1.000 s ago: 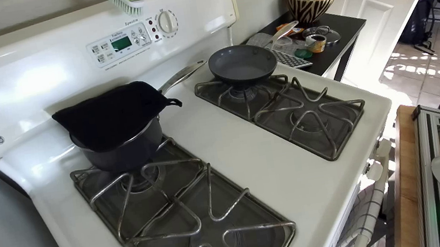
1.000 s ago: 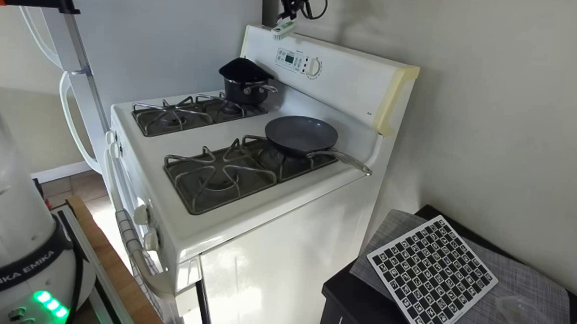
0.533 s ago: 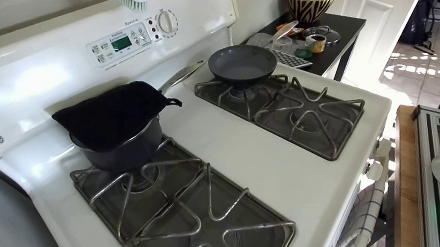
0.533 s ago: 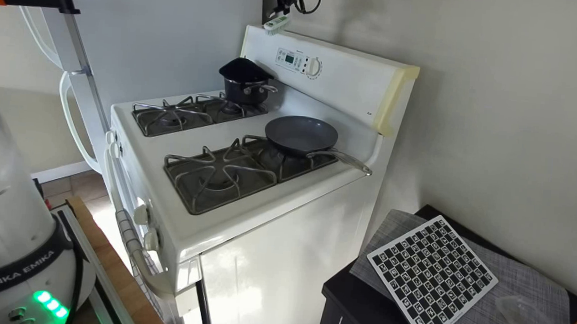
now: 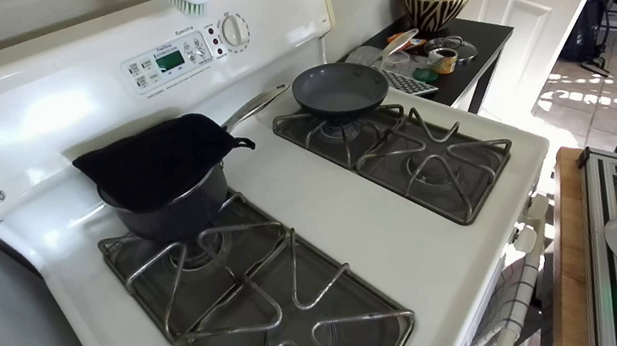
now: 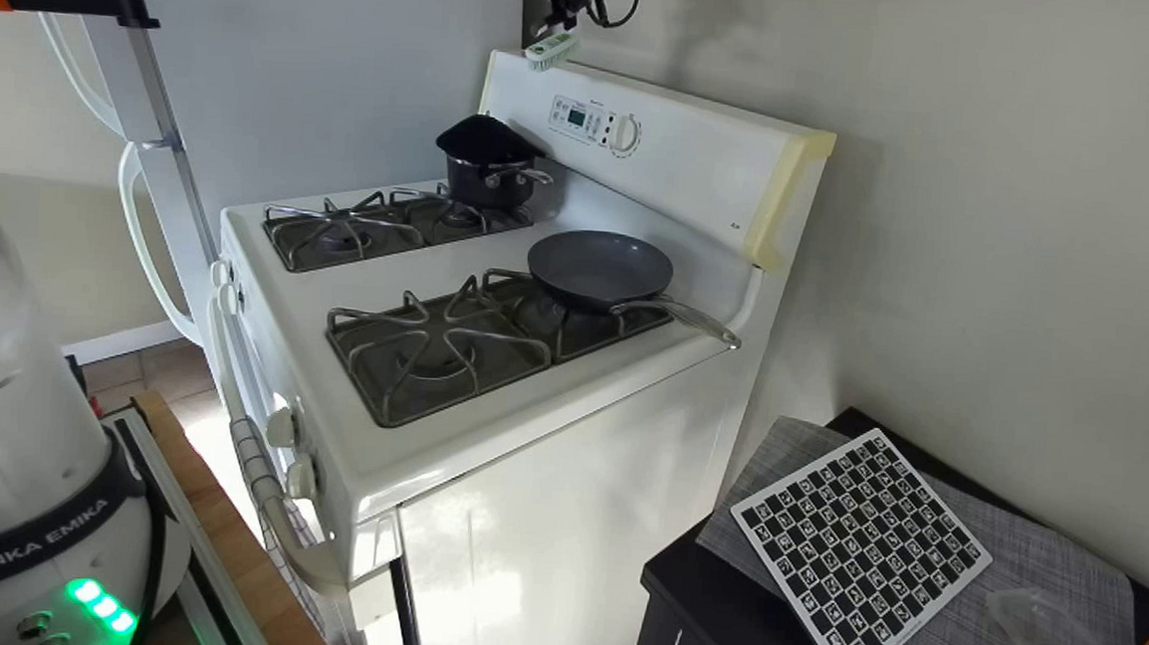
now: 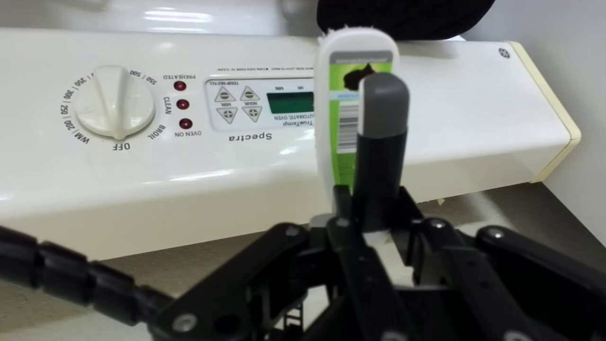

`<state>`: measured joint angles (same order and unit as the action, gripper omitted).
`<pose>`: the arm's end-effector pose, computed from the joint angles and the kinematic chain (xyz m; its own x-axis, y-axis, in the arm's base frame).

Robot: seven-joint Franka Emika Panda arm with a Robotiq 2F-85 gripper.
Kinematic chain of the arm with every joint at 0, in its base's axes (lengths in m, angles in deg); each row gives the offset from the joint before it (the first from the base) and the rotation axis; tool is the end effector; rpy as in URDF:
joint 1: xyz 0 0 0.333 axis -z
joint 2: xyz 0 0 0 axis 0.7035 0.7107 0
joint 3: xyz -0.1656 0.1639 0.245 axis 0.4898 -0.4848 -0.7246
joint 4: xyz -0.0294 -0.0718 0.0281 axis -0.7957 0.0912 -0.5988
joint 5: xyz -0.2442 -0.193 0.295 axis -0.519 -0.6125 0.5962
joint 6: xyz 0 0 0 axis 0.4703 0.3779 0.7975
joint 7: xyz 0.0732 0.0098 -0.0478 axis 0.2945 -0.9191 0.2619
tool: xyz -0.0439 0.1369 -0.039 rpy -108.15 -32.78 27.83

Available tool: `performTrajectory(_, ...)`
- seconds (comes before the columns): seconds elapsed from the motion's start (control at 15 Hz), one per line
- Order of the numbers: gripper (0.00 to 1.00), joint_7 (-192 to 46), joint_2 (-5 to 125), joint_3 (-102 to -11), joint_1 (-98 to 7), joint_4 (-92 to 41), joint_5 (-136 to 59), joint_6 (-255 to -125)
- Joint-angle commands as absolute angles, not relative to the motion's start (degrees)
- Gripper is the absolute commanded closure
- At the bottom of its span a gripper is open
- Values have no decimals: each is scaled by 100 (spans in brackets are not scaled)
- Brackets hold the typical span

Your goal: Brush the top of the stove.

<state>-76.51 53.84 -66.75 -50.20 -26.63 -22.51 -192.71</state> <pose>0.7089 0.1518 0.5545 0.8616 -0.1334 0.4898 0.0257 -0.9522 -0.3044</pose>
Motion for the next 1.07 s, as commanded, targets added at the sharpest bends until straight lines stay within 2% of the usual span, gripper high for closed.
performTrajectory(0.0,96,-8112,5159,-6657,-5223,-2892,-2661,-19247)
performTrajectory(1.0,96,-9623,4504,-6931,-5677,-4438,-2828,-19256)
